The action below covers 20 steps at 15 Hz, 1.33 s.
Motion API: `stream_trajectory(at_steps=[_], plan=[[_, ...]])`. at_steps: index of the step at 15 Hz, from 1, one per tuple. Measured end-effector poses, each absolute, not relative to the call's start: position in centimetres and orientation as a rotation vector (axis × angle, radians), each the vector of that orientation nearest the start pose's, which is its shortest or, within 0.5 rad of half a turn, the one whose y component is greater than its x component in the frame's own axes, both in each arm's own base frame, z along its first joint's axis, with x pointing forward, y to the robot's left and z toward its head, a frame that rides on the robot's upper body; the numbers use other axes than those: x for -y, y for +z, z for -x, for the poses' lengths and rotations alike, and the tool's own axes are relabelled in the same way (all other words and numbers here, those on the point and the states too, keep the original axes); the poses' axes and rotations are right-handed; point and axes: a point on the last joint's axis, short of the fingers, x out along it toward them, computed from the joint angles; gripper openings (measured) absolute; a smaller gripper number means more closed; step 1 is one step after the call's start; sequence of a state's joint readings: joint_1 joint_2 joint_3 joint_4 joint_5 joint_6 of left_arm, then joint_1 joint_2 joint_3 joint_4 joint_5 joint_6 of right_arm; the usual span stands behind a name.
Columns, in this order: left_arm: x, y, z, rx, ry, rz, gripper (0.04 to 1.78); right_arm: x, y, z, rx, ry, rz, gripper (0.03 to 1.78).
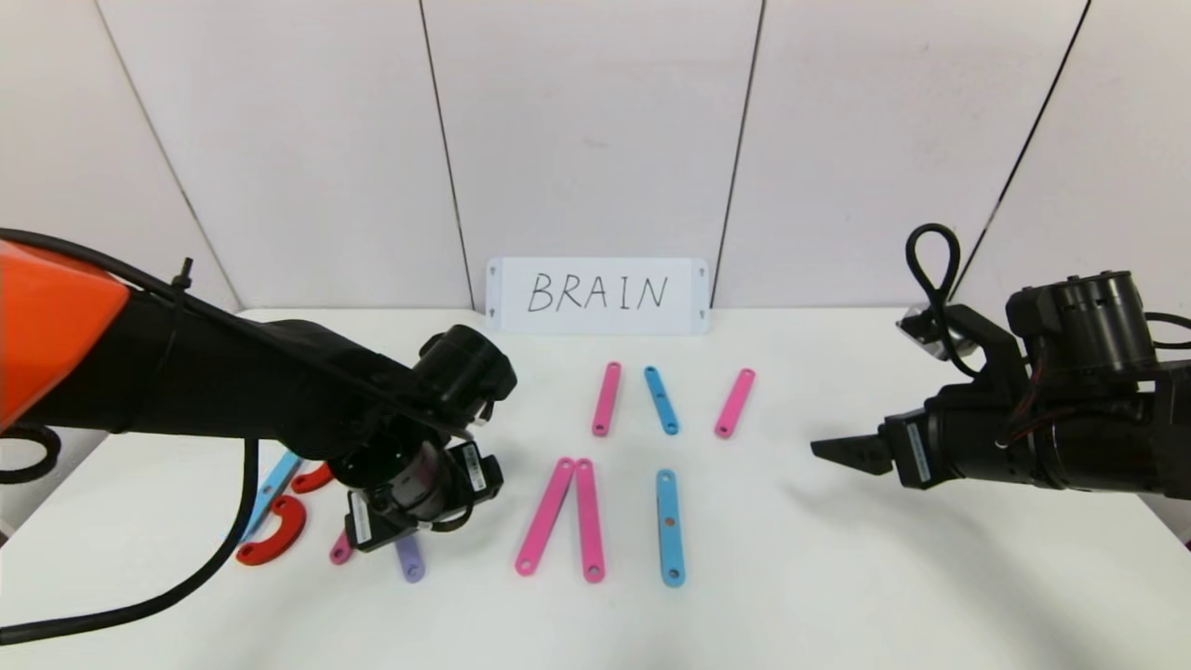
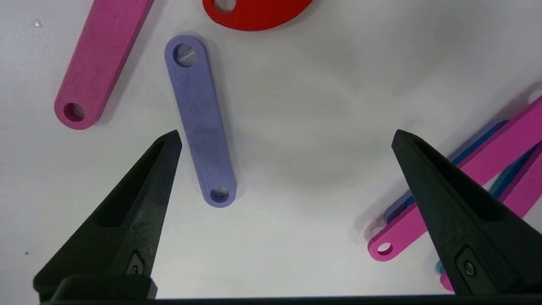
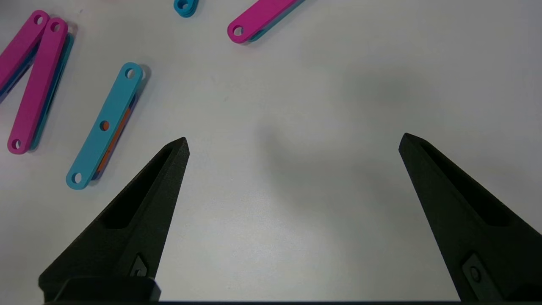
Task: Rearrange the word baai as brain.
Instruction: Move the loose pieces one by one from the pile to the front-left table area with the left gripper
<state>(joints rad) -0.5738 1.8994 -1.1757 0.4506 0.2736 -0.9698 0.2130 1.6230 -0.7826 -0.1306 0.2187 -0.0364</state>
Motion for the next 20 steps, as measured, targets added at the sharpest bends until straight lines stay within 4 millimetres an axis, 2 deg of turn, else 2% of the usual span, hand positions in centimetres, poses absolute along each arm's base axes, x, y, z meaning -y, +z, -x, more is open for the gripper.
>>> stream_trajectory(at_steps=[5,8,13,17,20], plan=[[15.1,14.4,-25.9,-1.064,0.151,0.233,1.74,-6.1,15.3,-25.9,-0.711,0.427,0.032,1.74],[13.0,15.0,-26.3,-1.072,0.032,0.192,1.74,-6.1,15.2,-25.9,-0.713,0.427,0.033,1.74],[9.2,14.7,-27.5,-1.016,-0.134,0.155,1.74,-6.3,15.1,-25.8,-0.717,0.432,0.036,1.74],[7.8,14.4,-27.7,-1.043,-0.163,0.217,1.74,-6.3,14.9,-25.9,-0.722,0.433,0.036,1.74],[7.6,13.8,-27.7,-1.065,-0.156,0.220,1.74,-6.3,14.9,-26.0,-0.724,0.432,0.037,1.74]])
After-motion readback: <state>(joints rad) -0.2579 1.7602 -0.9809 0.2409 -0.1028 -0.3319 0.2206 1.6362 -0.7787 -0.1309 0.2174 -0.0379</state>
